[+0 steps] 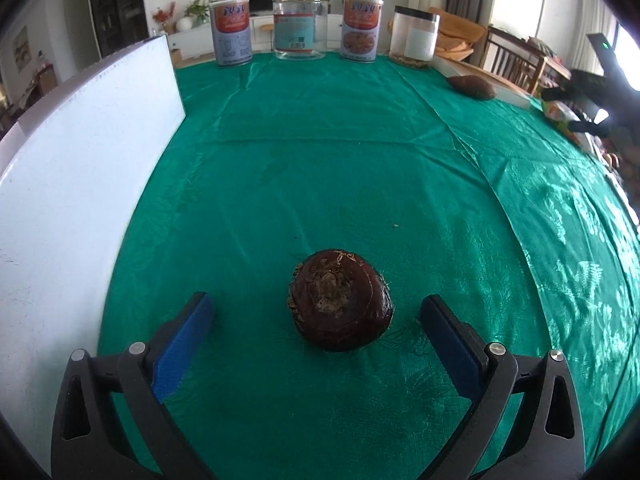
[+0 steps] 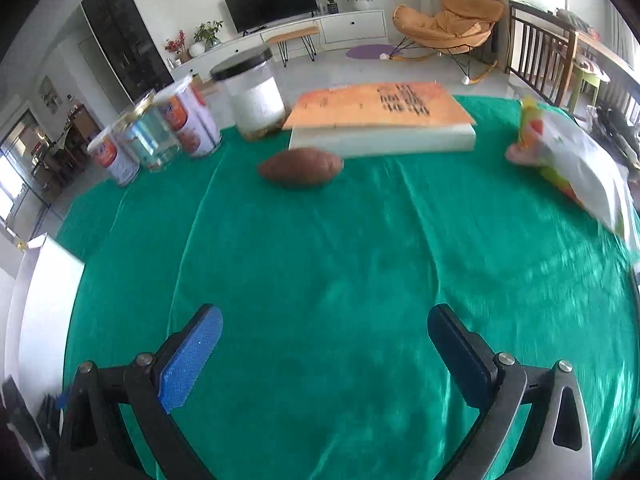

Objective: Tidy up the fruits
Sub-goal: 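Grasp the sweet potato with the right gripper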

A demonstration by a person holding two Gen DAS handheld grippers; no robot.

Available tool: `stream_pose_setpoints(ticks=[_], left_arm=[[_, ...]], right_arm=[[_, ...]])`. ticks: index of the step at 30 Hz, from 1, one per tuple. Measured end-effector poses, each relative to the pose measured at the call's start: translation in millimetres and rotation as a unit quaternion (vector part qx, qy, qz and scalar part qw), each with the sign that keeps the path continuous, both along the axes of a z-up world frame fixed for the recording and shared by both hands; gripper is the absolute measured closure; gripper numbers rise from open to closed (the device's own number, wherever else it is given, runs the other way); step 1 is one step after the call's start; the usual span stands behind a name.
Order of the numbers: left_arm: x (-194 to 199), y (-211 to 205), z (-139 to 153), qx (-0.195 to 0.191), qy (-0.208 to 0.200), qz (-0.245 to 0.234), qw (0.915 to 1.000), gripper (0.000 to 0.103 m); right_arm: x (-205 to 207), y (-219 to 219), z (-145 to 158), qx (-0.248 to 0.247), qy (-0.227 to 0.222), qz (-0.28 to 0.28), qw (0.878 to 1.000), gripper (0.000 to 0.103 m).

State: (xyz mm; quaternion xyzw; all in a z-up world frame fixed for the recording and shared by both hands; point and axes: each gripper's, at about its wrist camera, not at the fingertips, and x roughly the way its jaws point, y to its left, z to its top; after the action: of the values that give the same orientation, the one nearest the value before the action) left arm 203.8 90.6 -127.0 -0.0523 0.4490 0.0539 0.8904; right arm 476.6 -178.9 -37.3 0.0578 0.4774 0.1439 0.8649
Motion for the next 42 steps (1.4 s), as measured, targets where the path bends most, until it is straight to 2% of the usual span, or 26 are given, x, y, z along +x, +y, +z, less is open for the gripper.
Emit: stream_pose_setpoints(ticks=[2, 4, 5, 8, 11, 13, 14, 17, 19, 21, 23, 25, 26, 29, 31, 32, 33, 35, 36, 38, 42], left_arm=[[-1, 2, 0, -0.008, -0.004, 0.001, 1.0, 0.001], [0, 2, 0, -0.007, -0.004, 0.001, 1.0, 0.001], [0, 1, 0, -0.005, -0.003, 0.0, 1.0, 0.001], [2, -2, 0, 0.0, 0.0, -0.006, 1.0, 0.001], [3, -4, 0, 0.003, 0.001, -0.013, 0.9999, 0.001], [4, -4, -1, 0.003, 0.001, -0.015, 0.9999, 0.001], [3, -4, -1, 0.002, 0.0, -0.015, 0.9999, 0.001], [3, -4, 0, -0.001, -0.001, -0.014, 0.9999, 0.001], [3, -4, 0, 0.0, -0.001, -0.014, 0.9999, 0.001], [3, -4, 0, -0.002, -0.002, -0.014, 0.9999, 0.001], [1, -4, 0, -0.001, -0.002, -0.014, 0.9999, 0.001], [1, -4, 0, -0.001, -0.002, -0.014, 0.9999, 0.001], [2, -4, 0, -0.001, -0.002, -0.014, 0.9999, 0.001], [2, -5, -1, 0.004, 0.0, -0.013, 0.9999, 0.002], [2, -6, -1, 0.006, 0.0, -0.013, 0.9999, 0.002], [2, -6, -1, 0.007, 0.001, -0.012, 0.9999, 0.002], [2, -6, -1, 0.007, 0.001, -0.012, 0.9999, 0.002], [2, -6, -1, 0.009, 0.001, -0.012, 0.9999, 0.002], [2, -6, 0, 0.008, 0.001, -0.012, 0.9999, 0.002], [1, -5, 0, 0.006, 0.0, -0.011, 0.9999, 0.002], [2, -6, -1, 0.012, 0.003, -0.012, 0.9999, 0.002]], right_arm=[[37, 0, -1, 0.029, -0.005, -0.015, 0.999, 0.007], [66, 4, -7, 0.053, 0.0, -0.02, 0.998, 0.016], [78, 9, -12, 0.058, 0.005, -0.018, 0.998, 0.024], [101, 29, -28, 0.033, 0.017, -0.001, 0.999, 0.032], [95, 49, -41, 0.022, 0.039, 0.06, 0.997, 0.043], [77, 53, -37, 0.057, 0.05, 0.128, 0.989, 0.051], [67, 53, -34, 0.055, 0.049, 0.142, 0.987, 0.054], [57, 56, -25, 0.0, 0.034, 0.127, 0.991, 0.053], [65, 63, -23, -0.005, 0.03, 0.111, 0.993, 0.045], [79, 73, -26, 0.014, 0.037, 0.077, 0.996, 0.033], [93, 82, -37, 0.046, 0.068, 0.042, 0.996, 0.033], [102, 88, -53, 0.098, 0.104, 0.004, 0.99, 0.031], [103, 93, -53, 0.105, 0.1, -0.017, 0.989, 0.028], [108, 109, -51, 0.074, 0.097, -0.032, 0.992, 0.028], [108, 123, -51, 0.07, 0.103, -0.012, 0.992, 0.041], [109, 130, -53, 0.073, 0.114, 0.002, 0.991, 0.059], [104, 140, -52, 0.051, 0.112, 0.011, 0.992, 0.062], [95, 159, -49, -0.006, 0.087, 0.04, 0.995, 0.062], [91, 161, -49, -0.009, 0.084, 0.046, 0.995, 0.063], [82, 158, -48, 0.016, 0.08, 0.051, 0.995, 0.063], [46, 143, -45, 0.033, 0.08, 0.072, 0.994, 0.063]])
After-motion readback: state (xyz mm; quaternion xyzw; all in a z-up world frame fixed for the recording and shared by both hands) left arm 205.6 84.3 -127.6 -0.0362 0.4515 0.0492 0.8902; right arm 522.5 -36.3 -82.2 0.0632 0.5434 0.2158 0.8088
